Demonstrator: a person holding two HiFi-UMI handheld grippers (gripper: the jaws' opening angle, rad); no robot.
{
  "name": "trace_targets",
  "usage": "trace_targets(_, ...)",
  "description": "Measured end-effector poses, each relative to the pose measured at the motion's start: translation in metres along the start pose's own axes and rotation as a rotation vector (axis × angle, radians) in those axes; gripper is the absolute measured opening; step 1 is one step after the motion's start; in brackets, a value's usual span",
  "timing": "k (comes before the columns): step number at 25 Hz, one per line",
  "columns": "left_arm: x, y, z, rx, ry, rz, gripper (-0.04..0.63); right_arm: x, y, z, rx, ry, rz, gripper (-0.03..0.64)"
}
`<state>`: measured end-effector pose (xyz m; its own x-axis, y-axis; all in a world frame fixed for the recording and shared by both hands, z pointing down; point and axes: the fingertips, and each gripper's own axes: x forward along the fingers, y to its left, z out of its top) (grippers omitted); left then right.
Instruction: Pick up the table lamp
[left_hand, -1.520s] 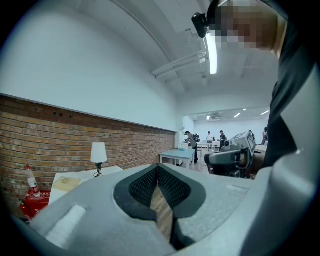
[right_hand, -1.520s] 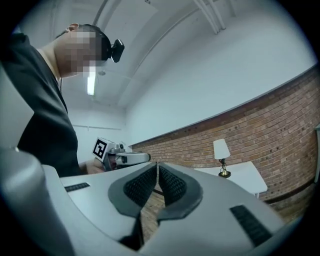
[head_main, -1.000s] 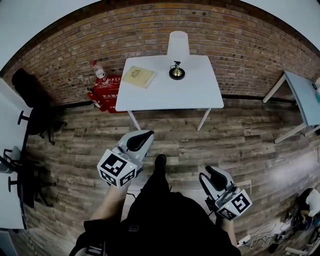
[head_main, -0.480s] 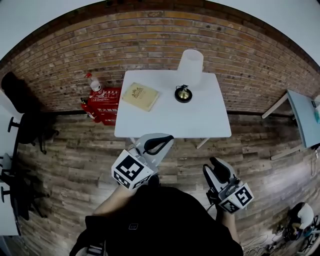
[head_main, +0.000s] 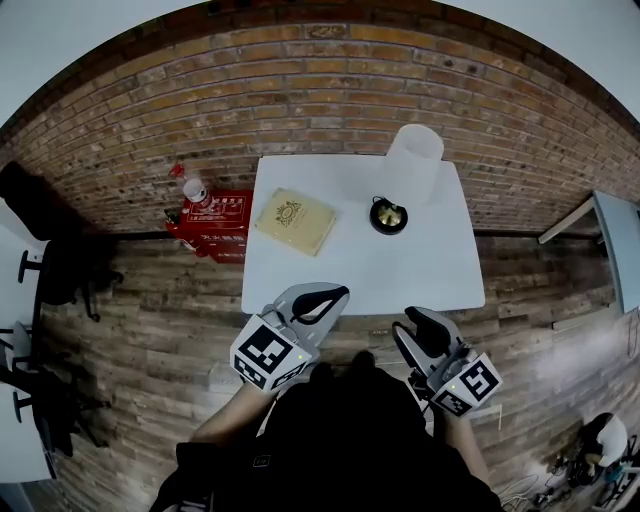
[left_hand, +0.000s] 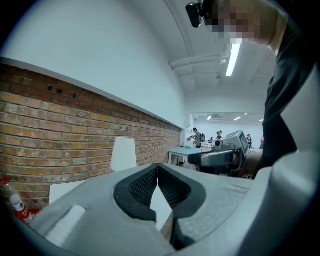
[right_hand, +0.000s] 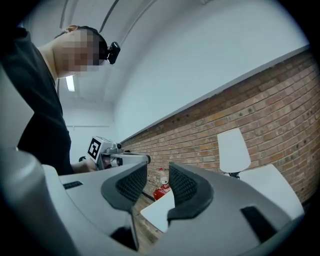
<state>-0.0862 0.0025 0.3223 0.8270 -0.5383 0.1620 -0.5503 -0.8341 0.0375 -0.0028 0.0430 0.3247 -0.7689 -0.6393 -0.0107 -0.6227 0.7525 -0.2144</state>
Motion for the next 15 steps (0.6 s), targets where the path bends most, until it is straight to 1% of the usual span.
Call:
trace_targets(3, 0.027, 0.019, 0.0, -0.004, 0.01, 0.009, 0.009, 0.014, -0.033, -0.001, 0.0, 0.014, 0.016, 0.138)
trace_targets(6, 0.051, 0.028, 0.005, -0.03, 0.006, 0.016, 0.009, 0.022, -0.066, -0.001, -0.007, 0.033, 0.029, 0.138)
trace_targets(9, 0.074, 0.036, 0.008, -0.016, 0.038, 0.022, 0.009, 0.032, -0.097, 0.006, -0.01, 0.034, 0.052, 0.138)
trace_targets(12, 0.1, 0.045, 0.012, -0.022, 0.056, 0.035, 0.009, 0.038, -0.12, 0.011, -0.006, 0.031, 0.083, 0.138)
trace_targets(15, 0.128, 0.043, 0.014, -0.029, 0.067, 0.039, 0.009, 0.034, -0.137, 0.008, 0.003, 0.04, 0.116, 0.138)
